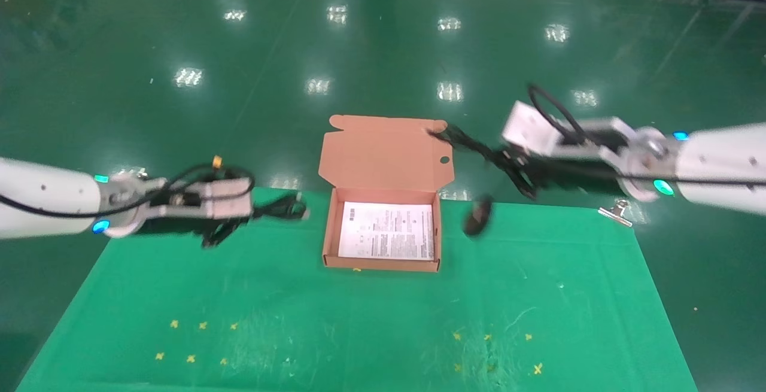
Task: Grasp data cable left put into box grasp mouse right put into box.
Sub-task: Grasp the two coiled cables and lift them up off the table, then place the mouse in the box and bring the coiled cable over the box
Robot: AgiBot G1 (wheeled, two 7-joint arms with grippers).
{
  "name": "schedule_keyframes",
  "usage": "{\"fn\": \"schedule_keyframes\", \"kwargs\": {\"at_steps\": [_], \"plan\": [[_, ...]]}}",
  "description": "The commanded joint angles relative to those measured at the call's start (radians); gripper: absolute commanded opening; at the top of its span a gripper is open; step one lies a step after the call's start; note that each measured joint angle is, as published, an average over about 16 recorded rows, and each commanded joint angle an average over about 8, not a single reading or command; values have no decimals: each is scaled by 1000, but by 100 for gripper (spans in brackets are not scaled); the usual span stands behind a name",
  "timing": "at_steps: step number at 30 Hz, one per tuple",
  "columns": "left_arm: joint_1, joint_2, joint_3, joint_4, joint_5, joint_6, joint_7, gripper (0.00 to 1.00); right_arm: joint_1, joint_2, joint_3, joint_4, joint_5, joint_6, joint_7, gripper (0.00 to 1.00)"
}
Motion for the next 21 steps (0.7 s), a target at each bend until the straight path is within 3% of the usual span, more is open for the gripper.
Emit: {"fn": "schedule_keyframes", "kwargs": {"at_steps": [1, 9, 21], "plan": [[4, -9, -6, -78, 26, -26, -54, 0, 27, -34, 11, -9, 9, 22, -5, 0], [-46, 39, -18, -129, 146, -104, -157, 0, 111, -187, 35, -182, 76, 96, -154, 0], [-64, 64, -17, -122, 243, -130, -225, 0, 151, -263, 42, -278, 121, 102, -260, 0]]}}
